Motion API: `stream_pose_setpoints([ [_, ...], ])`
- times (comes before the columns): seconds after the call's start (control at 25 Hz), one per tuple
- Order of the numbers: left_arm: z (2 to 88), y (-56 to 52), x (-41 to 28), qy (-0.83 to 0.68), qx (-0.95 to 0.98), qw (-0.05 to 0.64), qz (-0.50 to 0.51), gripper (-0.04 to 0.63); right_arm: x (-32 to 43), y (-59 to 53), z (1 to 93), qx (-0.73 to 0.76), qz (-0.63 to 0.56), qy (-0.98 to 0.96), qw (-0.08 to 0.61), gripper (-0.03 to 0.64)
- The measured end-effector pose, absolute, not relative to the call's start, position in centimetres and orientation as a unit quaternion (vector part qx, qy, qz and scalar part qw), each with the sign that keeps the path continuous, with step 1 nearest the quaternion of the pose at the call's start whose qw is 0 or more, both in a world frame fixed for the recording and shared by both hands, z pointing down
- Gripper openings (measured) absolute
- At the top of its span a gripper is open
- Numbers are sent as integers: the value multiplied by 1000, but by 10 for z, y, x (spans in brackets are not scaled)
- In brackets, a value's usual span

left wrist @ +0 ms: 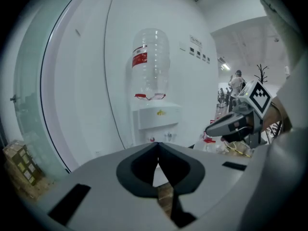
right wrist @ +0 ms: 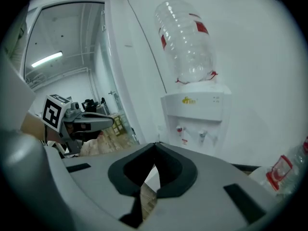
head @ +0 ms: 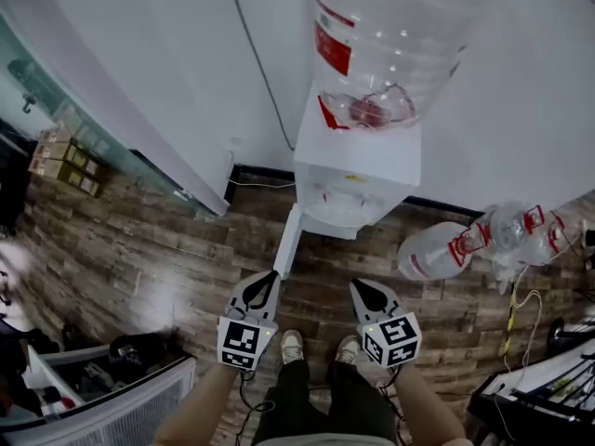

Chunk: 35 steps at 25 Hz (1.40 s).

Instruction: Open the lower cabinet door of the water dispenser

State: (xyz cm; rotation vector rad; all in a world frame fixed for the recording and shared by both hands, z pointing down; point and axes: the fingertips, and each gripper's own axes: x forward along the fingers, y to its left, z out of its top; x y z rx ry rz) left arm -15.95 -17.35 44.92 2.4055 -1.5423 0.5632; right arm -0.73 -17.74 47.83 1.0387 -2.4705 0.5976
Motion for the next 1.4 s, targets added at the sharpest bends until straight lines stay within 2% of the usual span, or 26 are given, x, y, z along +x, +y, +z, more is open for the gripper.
stream_pose_setpoints([
  [0.52,296,-164,-118,-516,840,79,146,6,40,-169,292,414,137,-891,123,6],
  [0.92,168,-149,-98,-526,849,-5,54,6,54,-139,163,421,59,-903,66,6],
  [1.4,79,-114,-85,-505,862,-41,34,6,85,-104,55,446,-28,-895,18,6],
])
